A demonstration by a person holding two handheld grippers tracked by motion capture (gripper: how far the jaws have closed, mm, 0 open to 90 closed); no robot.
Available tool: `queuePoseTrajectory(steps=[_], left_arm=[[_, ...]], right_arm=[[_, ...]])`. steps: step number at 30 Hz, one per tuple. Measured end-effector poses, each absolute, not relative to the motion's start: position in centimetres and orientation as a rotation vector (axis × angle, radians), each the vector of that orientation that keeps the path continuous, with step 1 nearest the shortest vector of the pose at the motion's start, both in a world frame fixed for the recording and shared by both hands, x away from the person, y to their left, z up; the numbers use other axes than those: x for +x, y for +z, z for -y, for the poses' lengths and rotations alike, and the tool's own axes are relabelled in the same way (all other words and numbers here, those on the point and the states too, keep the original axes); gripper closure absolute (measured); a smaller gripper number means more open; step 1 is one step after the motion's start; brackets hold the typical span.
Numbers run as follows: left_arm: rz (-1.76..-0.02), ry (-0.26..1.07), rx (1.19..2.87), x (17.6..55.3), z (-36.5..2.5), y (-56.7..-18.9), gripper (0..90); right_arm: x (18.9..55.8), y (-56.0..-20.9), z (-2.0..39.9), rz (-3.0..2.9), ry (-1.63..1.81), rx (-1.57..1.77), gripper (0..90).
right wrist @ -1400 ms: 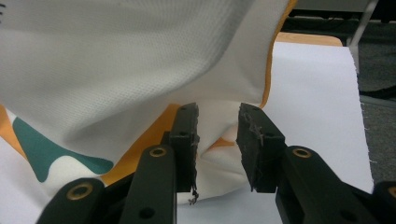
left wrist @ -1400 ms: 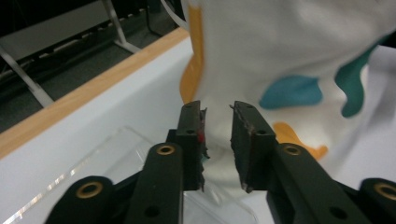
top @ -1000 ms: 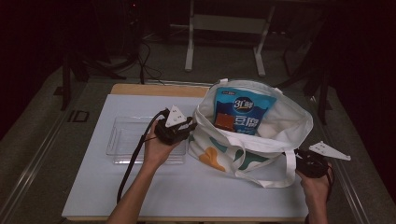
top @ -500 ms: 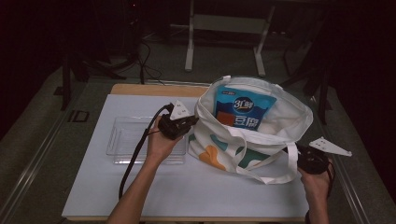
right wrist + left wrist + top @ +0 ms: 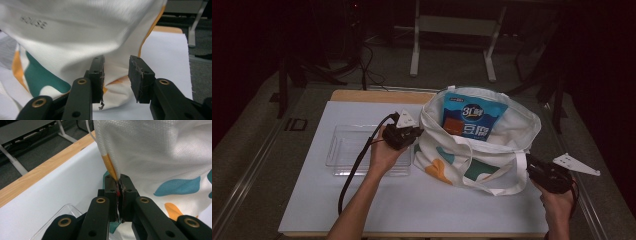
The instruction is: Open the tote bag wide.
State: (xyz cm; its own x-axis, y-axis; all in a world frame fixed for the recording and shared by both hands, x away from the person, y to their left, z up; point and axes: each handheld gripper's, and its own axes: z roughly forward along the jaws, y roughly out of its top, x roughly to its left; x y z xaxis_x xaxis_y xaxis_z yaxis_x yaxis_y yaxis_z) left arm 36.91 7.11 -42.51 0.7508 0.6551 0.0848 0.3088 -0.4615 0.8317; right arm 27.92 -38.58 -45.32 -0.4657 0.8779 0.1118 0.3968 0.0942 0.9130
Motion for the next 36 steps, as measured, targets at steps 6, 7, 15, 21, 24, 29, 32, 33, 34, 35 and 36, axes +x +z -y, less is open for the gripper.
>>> queuePoseTrajectory(steps=[6,7,15,21,24,29,32,33,34,35,36], left_arm=[[-0.724,0.496,2.079,37.0,-7.3,-42.8,87.1],[-0.728,0.49,2.082,37.0,-7.3,-42.9,87.1],[-0.736,0.47,2.126,37.0,-7.2,-43.8,87.2],[-0.745,0.44,2.16,37.3,-7.2,-44.9,87.2],[-0.756,0.431,2.166,37.4,-7.2,-45.3,87.0],[-0.762,0.396,2.133,37.3,-7.9,-45.5,78.6],[-0.738,0.377,2.089,36.8,-8.6,-44.9,71.1],[-0.731,0.389,2.087,36.6,-8.8,-44.6,68.7],[-0.723,0.394,2.079,36.4,-9.0,-44.3,66.6],[-0.71,0.388,2.065,36.2,-9.3,-43.9,65.1],[-0.703,0.396,2.054,36.0,-9.5,-43.6,63.9]], right_arm=[[27.7,-44.1,38.9,-1.875,1.43,1.223,58.1],[27.8,-44.0,38.9,-1.875,1.438,1.226,57.3],[29.2,-44.1,37.8,-1.914,1.433,1.225,83.3],[29.2,-45.3,37.1,-1.965,1.366,1.229,88.3],[29.3,-46.1,36.9,-1.989,1.342,1.248,88.8],[29.4,-47.0,36.6,-2.037,1.305,1.267,89.1],[29.2,-47.1,36.7,-2.039,1.308,1.266,89.1],[29.2,-47.0,36.7,-2.04,1.305,1.262,89.1],[29.2,-47.0,36.7,-2.041,1.299,1.259,89.1],[29.1,-46.9,36.7,-2.045,1.294,1.256,89.2],[29.1,-46.8,36.7,-2.045,1.292,1.254,89.1]])
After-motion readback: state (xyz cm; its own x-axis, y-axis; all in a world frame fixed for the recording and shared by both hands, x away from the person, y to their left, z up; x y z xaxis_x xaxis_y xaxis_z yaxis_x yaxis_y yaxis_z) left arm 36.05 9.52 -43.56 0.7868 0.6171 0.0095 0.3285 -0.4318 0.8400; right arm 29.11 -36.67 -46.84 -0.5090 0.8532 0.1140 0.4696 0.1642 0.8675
